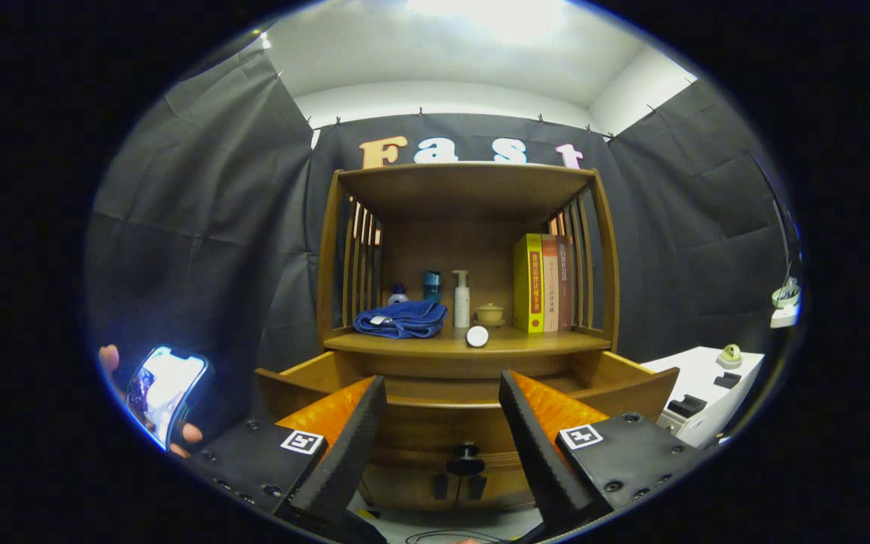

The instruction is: Pull open the drawer, take out the items inside it, and place them on the countertop above the cabinet.

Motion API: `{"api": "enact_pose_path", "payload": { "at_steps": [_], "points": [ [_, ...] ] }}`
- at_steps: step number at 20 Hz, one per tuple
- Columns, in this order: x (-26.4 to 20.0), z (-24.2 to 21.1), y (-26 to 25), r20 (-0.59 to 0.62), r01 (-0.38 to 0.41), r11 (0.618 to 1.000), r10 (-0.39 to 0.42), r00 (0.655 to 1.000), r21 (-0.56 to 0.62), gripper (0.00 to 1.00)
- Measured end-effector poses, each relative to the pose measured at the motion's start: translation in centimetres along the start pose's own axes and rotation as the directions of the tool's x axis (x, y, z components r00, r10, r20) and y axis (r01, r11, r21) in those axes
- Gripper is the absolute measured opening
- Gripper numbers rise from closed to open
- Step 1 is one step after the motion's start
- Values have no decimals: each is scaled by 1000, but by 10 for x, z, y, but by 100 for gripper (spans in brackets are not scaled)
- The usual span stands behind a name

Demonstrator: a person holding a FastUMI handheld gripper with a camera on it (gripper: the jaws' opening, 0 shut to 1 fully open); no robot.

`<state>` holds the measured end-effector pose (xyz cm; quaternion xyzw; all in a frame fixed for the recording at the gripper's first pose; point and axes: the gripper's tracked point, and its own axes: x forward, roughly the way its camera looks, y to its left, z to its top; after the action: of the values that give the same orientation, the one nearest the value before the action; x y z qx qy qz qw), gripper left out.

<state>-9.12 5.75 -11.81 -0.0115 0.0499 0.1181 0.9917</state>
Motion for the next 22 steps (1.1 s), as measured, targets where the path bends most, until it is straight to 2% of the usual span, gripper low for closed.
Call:
{"api": "enact_pose_path", "payload": {
  "at_steps": [3,8,17,22],
  "points": [
    [6,-28,-5,-38,10,1000,-9,999,13,98],
    [32,-62,-33,-48,110,992,-107,993,60,98],
    [47,-81,-35,-51,118,992,-116,992,39,99],
    [52,-101,-41,-97,132,989,-125,987,63,99]
  ]
}}
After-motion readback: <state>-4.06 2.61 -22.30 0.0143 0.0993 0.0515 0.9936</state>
